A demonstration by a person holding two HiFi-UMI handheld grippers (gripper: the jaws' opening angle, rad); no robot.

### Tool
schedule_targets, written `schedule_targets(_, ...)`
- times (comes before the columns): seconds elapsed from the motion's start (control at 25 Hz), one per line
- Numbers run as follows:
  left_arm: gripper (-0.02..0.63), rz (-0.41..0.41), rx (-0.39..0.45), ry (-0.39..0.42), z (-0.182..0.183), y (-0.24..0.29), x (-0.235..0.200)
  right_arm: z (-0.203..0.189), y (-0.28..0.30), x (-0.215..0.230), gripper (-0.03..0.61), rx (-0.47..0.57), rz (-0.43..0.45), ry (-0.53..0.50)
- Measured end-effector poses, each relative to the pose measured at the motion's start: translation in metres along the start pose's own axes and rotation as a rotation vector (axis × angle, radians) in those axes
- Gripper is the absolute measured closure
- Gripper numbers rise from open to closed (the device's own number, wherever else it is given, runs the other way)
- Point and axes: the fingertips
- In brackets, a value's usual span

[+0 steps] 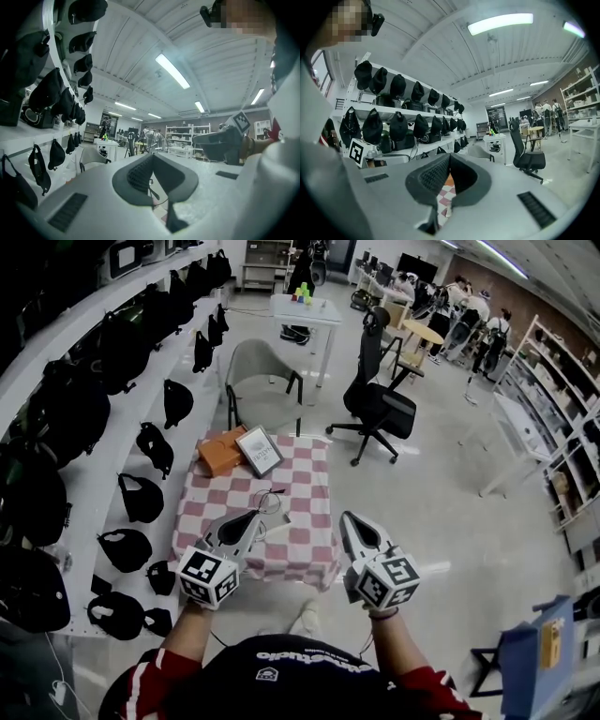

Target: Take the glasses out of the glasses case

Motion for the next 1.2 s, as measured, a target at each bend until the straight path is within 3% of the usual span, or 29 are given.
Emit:
schedule_targets(0.6,0.604,0.136,0.118,0.016,0.050,-0.058,-0.003,0.034,-0.025,-0.002,0.583,0.055,0.079,0.020)
schedule_targets(0.88,0.604,0.203,0.183,-0.003,0.070,-0.067,0.014,0.044,-0.043,0.022,0.583,0.089,0.067,-0.024)
schedule_targets(1.2,0.604,0.222,0.207,-0.050,0.082,-0.068,0.033,0.051,-0.057,0.032,0.584,0.116,0.090,-0.007)
Point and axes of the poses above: the fingertips, and each gripper's own axes: y forward along the fingers, x to its right, z out of its top, and after that the axes turned 13 degrees about -x, right-handed
